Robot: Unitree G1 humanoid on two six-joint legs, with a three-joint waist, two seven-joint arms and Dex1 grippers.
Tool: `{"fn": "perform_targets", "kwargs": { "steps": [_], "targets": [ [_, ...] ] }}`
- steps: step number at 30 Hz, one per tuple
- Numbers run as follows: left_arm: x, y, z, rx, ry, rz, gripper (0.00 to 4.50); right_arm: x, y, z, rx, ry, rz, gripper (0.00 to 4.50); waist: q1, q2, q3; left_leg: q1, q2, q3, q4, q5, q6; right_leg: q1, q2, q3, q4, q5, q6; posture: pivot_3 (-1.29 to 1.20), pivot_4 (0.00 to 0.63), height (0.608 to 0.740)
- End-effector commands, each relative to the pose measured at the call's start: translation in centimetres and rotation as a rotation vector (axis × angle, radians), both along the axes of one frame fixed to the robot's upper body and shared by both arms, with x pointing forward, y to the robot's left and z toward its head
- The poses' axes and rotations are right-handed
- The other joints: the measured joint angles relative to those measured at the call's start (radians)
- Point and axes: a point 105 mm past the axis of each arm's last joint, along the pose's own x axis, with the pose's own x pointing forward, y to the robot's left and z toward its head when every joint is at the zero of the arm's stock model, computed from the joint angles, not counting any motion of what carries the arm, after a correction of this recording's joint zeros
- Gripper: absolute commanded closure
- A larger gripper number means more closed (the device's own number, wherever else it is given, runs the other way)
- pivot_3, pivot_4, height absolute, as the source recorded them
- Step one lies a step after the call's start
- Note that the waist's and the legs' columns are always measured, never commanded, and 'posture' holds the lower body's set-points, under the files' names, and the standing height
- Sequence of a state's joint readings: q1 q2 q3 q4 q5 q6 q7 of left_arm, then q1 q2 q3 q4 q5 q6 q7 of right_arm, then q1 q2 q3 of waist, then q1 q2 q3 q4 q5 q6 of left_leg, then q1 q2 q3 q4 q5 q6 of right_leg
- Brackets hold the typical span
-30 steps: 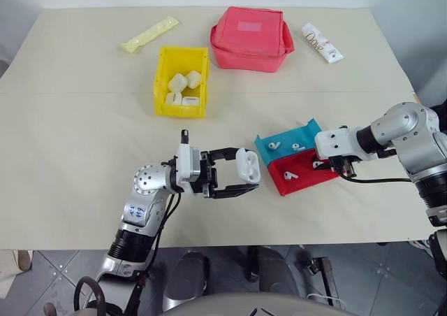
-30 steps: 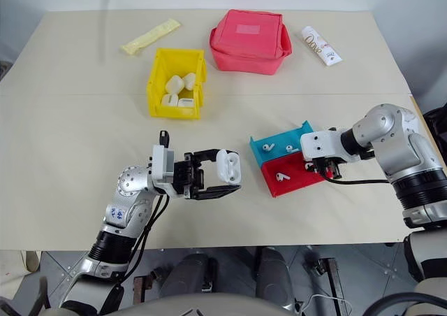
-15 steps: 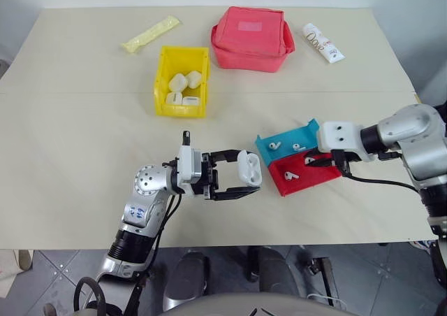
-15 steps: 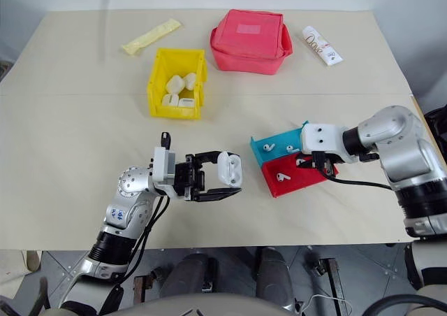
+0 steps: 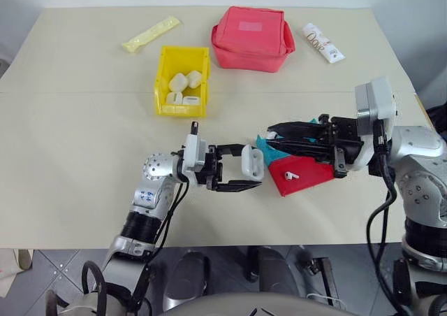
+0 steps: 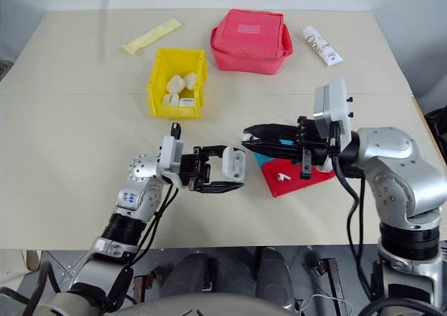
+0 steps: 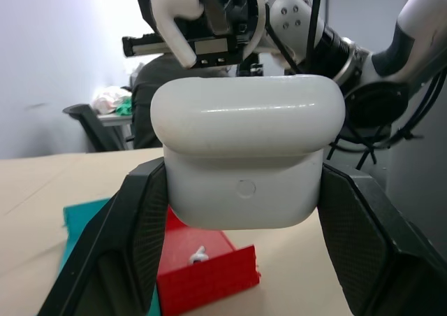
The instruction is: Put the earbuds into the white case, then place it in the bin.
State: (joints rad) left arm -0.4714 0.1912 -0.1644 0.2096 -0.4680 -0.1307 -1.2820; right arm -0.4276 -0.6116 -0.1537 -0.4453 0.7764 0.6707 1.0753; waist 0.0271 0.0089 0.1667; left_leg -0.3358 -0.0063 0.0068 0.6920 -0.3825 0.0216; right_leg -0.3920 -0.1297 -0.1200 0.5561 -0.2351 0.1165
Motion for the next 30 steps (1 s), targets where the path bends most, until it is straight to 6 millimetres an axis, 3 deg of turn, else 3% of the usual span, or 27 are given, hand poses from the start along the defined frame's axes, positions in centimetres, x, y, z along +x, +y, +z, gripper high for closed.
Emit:
{"fn": "perform_targets", "kwargs": {
  "steps": [1,10,22,30],
  "targets": [
    [0.2,-0.4,1.4,-0.044,-0.034,-0.019,1.71,-0.6,1.0,0.3,0.038,-0.010,0.035,4.04,-0.001,0.000,0.000,0.000,0.000,0.000,0.000,0.000,0.000,0.000,0.000,0.000,0.000,0.000,0.000,0.00,0.150,0.740],
    [-0.1,-0.5,2.7,-0.076,-0.050,-0.053,1.71,0.2,1.0,-2.1,0.027,0.029,0.013,4.04,-0.001,0.000,0.000,0.000,0.000,0.001,0.000,0.000,0.002,0.000,0.002,0.000,0.000,0.000,0.000,0.00,0.150,0.740],
    [-1.0,-0.7,3.4,-0.101,-0.056,-0.104,1.71,1.8,0.7,-2.9,0.069,-0.012,-0.041,4.04,-0.002,0.000,0.000,0.000,0.000,0.001,0.000,0.000,0.002,0.000,0.002,0.000,0.000,0.000,0.000,0.00,0.150,0.740],
    [-0.6,-0.8,3.9,-0.130,-0.063,-0.088,1.71,1.0,0.4,-5.2,-0.016,0.014,0.000,4.04,-0.001,0.000,0.000,0.000,0.000,0.001,0.000,0.000,0.002,0.000,0.002,0.000,0.000,0.000,0.000,0.00,0.150,0.740]
  ]
}}
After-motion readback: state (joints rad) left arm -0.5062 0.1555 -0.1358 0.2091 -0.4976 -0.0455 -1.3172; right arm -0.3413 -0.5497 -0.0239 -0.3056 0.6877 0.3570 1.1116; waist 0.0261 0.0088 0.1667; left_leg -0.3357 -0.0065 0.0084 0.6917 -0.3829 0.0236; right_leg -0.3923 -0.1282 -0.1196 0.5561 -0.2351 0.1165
